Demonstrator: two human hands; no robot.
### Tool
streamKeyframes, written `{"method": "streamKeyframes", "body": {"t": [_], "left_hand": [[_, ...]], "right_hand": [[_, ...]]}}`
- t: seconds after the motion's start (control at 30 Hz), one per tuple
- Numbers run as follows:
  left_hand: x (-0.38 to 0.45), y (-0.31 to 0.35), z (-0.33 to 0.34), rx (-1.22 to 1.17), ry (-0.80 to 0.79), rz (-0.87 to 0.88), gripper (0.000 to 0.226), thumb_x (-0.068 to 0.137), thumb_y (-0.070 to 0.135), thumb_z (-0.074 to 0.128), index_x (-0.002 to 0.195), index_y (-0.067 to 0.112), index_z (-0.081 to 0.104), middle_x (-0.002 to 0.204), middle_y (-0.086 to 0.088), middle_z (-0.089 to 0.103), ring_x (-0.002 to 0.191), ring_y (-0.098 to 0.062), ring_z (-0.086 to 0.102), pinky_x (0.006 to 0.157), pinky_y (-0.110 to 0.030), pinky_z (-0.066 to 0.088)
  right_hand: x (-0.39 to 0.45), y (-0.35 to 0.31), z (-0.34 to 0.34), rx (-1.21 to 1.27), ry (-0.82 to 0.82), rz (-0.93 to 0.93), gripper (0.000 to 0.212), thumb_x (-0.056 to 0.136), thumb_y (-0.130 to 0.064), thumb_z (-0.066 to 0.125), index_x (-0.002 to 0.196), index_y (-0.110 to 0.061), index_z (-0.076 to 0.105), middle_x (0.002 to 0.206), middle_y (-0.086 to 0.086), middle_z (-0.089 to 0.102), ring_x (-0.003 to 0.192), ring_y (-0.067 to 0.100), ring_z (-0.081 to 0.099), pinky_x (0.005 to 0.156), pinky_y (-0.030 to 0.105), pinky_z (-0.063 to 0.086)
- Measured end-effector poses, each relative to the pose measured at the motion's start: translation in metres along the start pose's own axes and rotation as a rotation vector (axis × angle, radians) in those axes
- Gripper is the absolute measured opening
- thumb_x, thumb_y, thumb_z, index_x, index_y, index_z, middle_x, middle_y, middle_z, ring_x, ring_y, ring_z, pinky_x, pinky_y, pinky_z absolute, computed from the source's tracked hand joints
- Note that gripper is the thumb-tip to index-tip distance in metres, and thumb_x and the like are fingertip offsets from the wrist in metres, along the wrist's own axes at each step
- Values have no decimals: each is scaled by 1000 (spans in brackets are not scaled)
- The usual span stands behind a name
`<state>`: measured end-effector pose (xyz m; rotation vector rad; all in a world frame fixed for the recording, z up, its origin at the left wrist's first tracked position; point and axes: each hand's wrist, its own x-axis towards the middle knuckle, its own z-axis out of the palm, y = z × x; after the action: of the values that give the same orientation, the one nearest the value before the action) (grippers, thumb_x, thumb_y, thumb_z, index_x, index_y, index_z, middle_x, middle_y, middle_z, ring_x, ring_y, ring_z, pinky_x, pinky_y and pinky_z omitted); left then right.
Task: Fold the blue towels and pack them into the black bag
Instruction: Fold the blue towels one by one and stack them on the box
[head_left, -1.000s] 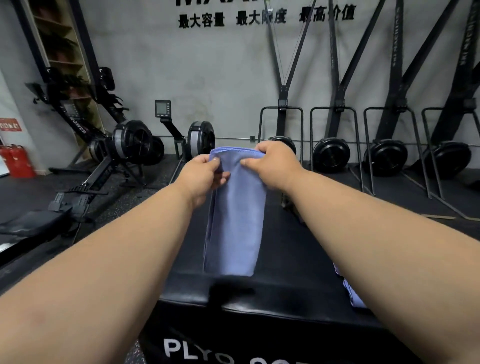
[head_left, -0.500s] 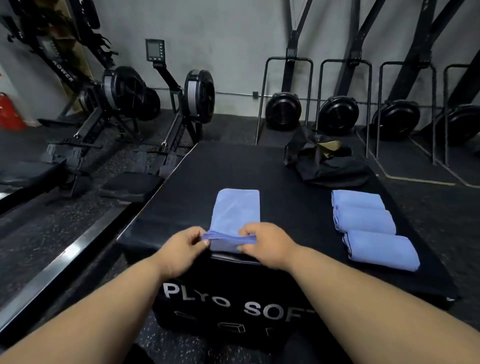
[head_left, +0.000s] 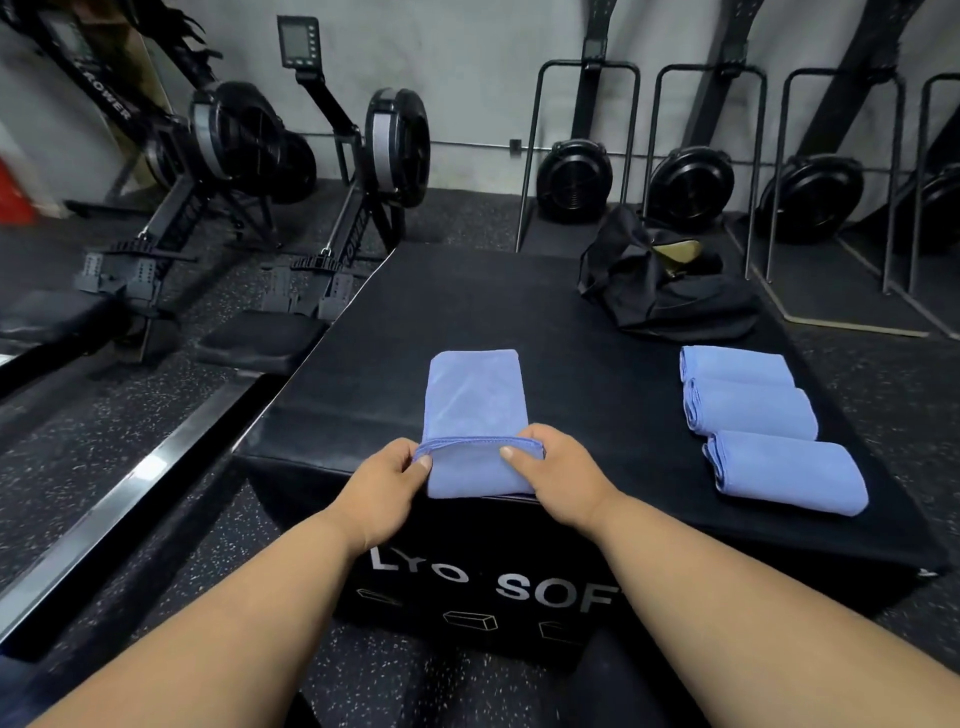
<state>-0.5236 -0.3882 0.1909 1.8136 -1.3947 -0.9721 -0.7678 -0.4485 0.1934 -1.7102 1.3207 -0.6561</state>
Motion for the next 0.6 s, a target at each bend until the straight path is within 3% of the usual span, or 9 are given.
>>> {"method": "streamKeyframes", "body": {"t": [0.17,0.33,0.47,0.6], "left_hand": [[10,1,0,93,25,-4,23,108,42,44,99,27,58,97,4,70,92,-20,64,87,-41,52],[22,3,4,98,54,-90,30,107,40,41,102,16,58,102,-6,70,97,-29,64,85,-42,52],[28,8,10,148,108,-127,26,103,41,47,97,17,56,91,-2,69,76,-20,58,65,-35,45],[25,8,14,139,179,-137,17,99,37,50,96,20,52,82,0,68,70,-19,59,63,-35,46]], "right_hand": [[15,5,6,27,30,20,24,101,-43,63,90,-22,60,85,-8,63,75,8,55,74,26,47],[32,11,13,-96,84,74,29,97,-55,59,89,-27,59,89,-5,68,85,19,64,81,40,54],[37,10,14,-110,123,116,29,94,-55,61,87,-27,60,89,-8,68,83,17,63,77,36,52],[35,13,13,-22,131,117,25,89,-57,64,94,-33,66,95,-13,71,88,11,67,82,34,56]]}}
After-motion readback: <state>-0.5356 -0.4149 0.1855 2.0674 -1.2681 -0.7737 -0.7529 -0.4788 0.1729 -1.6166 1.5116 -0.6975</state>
